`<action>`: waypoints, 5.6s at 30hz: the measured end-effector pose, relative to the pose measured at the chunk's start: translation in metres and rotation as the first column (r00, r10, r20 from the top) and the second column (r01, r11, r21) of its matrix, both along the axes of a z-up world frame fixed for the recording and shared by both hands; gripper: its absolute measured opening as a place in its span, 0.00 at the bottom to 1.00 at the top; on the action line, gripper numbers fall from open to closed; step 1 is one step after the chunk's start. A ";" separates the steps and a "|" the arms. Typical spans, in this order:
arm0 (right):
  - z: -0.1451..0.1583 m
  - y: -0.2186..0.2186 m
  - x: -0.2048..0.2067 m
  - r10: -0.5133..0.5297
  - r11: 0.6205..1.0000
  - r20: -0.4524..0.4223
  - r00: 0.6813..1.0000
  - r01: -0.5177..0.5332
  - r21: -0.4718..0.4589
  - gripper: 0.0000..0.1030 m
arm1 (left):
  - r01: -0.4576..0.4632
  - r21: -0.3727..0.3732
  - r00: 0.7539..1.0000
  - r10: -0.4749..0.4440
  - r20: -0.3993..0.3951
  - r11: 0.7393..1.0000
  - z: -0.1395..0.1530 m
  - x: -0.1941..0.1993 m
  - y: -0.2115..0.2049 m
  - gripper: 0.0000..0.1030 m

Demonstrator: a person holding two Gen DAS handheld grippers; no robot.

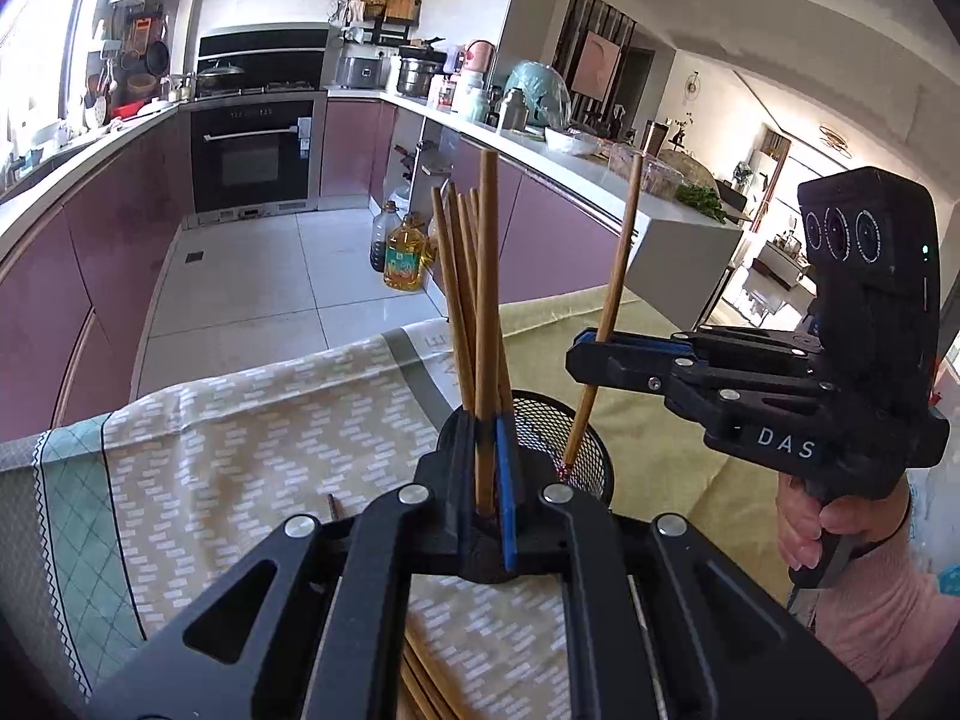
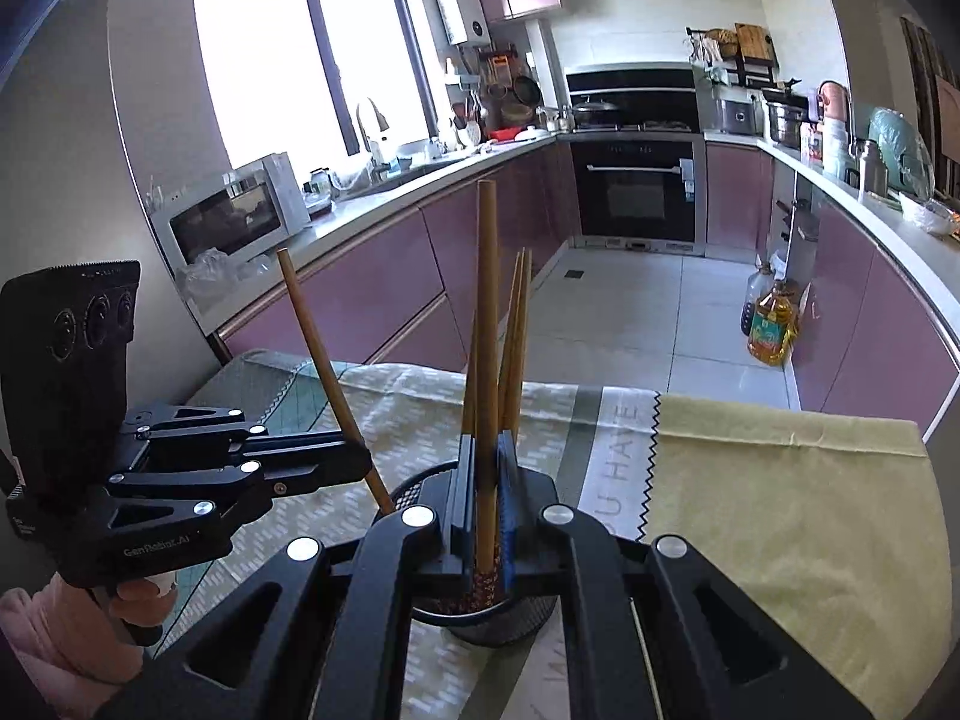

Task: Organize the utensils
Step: 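Lift both held chopsticks upright and carry them over the mesh cup, then lower the chopsticks into the mesh cup and open both grippers, then withdraw both grippers from the cup toward the remaining chopsticks, then close the right gripper on a chopstick while the left gripper grasps another, then lift both held chopsticks upright and carry them over the mesh cup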

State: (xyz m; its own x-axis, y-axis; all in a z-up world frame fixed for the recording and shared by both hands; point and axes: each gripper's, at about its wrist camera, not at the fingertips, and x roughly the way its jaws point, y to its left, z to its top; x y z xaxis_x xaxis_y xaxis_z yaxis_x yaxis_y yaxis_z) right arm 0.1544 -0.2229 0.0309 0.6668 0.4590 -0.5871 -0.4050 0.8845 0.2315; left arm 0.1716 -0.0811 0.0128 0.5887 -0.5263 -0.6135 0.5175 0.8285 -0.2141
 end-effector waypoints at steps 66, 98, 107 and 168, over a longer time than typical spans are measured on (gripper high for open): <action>-0.112 0.104 -0.082 0.140 0.975 -0.185 0.973 -0.168 -0.146 0.36 | -0.135 0.151 0.977 0.157 -0.146 0.979 -0.119 -0.074 0.077 0.39; -0.114 0.100 -0.068 0.101 0.980 -0.195 0.976 -0.132 -0.152 0.26 | -0.133 0.214 0.976 0.165 -0.140 0.968 -0.126 -0.057 0.056 0.23; -0.116 0.098 -0.055 0.071 0.989 -0.206 0.976 -0.096 -0.113 0.10 | -0.186 0.188 0.964 0.216 -0.157 0.965 -0.127 -0.046 0.059 0.08; -0.058 0.058 -0.085 0.153 0.986 -0.055 0.987 -0.148 0.075 0.06 | -0.104 -0.032 0.992 0.102 -0.071 0.994 -0.049 -0.080 0.073 0.07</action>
State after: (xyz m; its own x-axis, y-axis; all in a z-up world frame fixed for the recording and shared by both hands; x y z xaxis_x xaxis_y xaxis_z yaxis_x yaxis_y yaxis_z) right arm 0.0694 -0.1653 -0.0269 0.5511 0.5929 -0.5871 -0.5156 0.7952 0.3190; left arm 0.0919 -0.0085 -0.0364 0.5977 -0.4870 -0.6368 0.4126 0.8679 -0.2765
